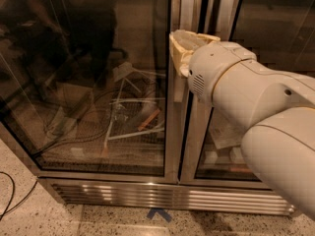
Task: Open top drawer
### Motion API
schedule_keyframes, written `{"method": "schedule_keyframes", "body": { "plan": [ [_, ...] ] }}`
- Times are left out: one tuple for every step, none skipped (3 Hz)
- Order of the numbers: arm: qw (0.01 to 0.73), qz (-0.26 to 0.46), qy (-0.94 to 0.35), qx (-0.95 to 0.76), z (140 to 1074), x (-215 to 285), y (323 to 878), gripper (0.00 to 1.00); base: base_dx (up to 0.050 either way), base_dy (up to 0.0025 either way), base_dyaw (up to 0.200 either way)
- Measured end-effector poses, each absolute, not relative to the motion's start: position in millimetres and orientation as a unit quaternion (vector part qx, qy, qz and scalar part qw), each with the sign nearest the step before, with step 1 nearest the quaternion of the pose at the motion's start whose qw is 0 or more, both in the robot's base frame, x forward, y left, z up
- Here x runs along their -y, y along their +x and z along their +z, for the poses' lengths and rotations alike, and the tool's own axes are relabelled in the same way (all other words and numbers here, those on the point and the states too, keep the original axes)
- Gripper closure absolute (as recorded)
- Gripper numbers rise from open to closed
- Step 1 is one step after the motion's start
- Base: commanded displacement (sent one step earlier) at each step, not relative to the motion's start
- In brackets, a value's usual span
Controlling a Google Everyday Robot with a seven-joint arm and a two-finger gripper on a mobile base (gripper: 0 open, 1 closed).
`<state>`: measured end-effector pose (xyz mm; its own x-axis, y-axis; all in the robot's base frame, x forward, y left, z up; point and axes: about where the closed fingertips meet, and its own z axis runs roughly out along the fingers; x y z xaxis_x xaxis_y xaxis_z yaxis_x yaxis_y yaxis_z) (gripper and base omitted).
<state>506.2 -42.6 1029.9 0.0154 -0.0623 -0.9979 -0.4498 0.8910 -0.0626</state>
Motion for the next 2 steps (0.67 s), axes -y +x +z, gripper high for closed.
{"method": "schedule_keyframes", "body": {
  "plan": [
    [0.688,0.141,-0.186,-0.687,1029.9,42.6,506.2,0.97,0.0,0.0,0.0],
    [0.688,0.141,-0.186,-0.687,1029.9,42.6,506.2,1.0,0.0,0.0,0.0]
  ]
}}
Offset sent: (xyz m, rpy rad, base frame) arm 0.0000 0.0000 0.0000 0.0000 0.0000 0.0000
